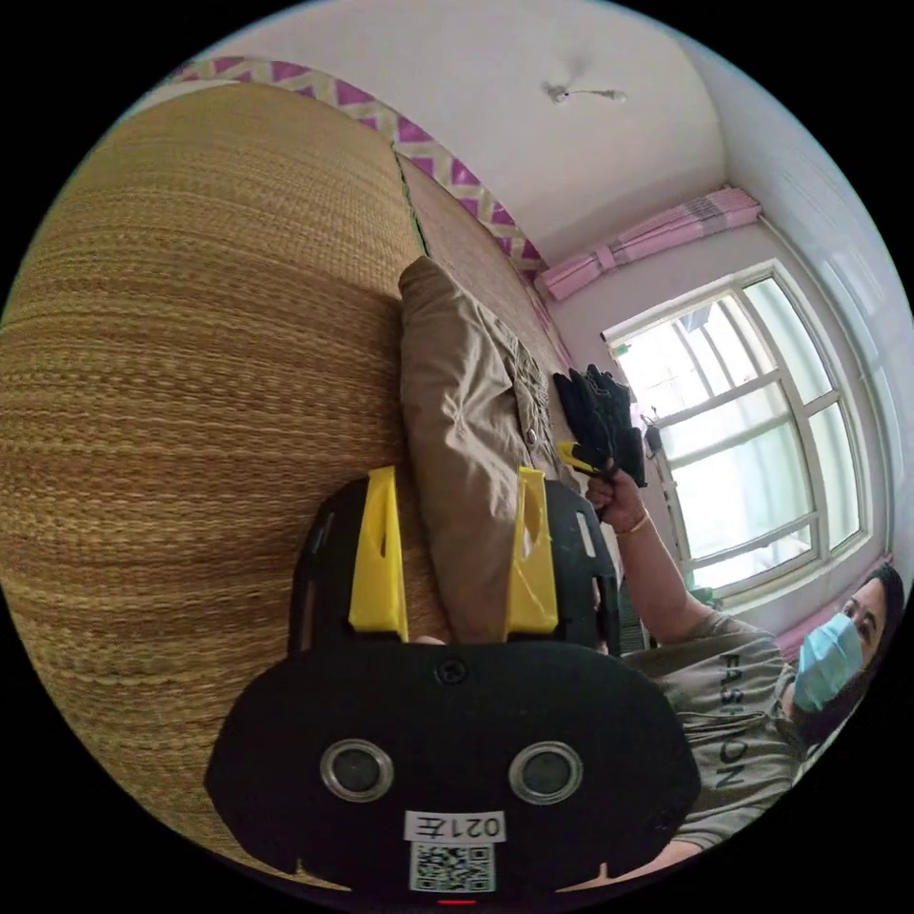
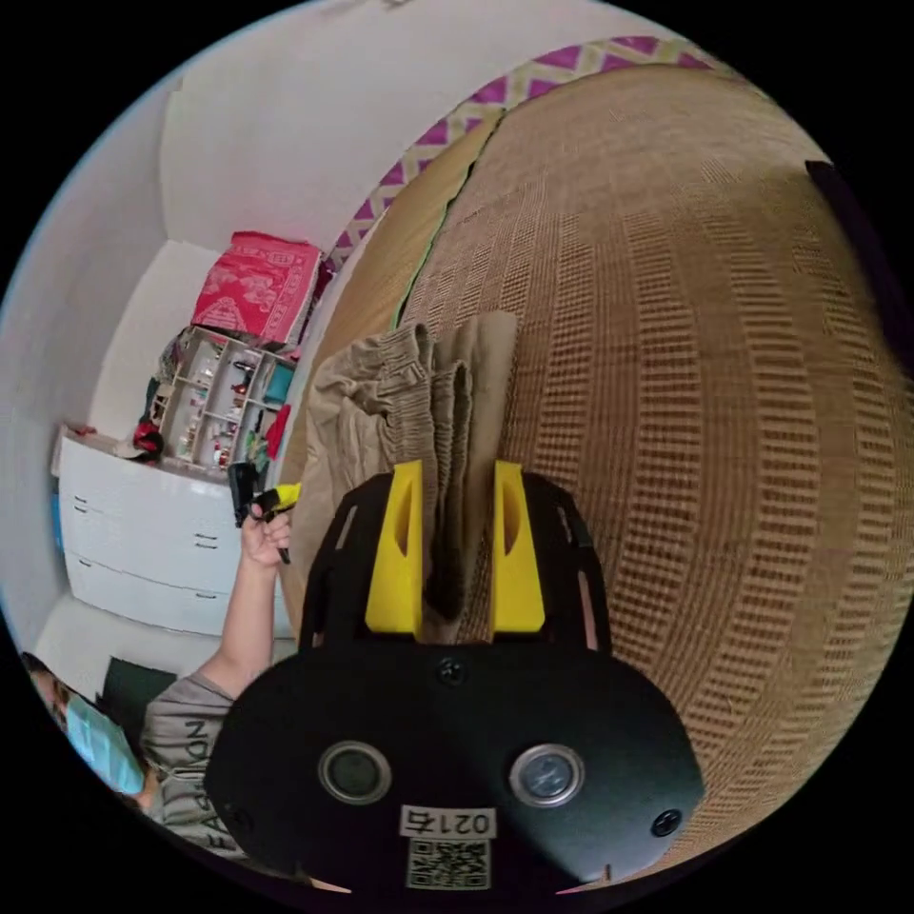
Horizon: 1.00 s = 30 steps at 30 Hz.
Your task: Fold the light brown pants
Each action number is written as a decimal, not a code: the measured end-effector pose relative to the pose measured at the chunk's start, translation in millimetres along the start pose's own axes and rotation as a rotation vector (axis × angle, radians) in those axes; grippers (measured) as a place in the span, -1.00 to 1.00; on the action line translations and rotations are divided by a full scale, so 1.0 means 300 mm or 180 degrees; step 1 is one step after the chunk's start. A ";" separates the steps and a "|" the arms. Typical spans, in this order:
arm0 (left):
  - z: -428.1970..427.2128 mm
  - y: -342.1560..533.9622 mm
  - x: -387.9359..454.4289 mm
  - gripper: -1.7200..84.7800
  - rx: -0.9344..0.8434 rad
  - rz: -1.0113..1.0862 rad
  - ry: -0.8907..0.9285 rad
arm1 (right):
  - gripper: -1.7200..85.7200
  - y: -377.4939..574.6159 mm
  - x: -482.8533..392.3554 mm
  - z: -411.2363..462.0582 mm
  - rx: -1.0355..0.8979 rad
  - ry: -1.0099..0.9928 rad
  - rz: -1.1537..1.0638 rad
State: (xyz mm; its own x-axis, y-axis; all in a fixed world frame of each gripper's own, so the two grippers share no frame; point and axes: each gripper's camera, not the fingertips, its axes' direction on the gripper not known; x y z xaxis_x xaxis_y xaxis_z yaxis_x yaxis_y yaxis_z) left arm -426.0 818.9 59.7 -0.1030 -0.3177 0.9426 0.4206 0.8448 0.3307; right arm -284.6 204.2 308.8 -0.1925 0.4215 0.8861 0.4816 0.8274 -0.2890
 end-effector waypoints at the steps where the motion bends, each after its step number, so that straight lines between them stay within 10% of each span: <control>1: 0.039 -0.003 0.002 -0.67 -0.0115 0.0041 -0.0109 | -0.74 -0.031 0.006 0.018 -0.0095 -0.0037 0.0030; 8: -0.040 0.064 -0.020 -0.84 0.0134 0.0146 -0.0211 | -0.84 -0.226 -0.229 0.002 -0.0182 0.0291 -0.0556; 22: -1.189 0.529 -0.490 -0.79 0.2412 -0.1100 -0.1284 | -0.85 -0.728 -1.533 0.626 0.0156 0.1035 -0.2419; 30: -1.122 1.089 -0.862 -0.87 0.2502 -0.1371 -0.0499 | -0.97 -0.325 -1.180 0.529 -0.0202 0.0888 -0.2656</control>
State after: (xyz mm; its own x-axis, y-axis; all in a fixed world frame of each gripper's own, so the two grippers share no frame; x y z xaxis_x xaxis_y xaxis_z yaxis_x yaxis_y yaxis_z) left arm 41.4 1032.1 -91.7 -0.2545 -0.6602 0.7067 -0.4126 0.7350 0.5381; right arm -399.2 33.3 -34.2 -0.2910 -0.4237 0.8578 0.3254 0.7993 0.5052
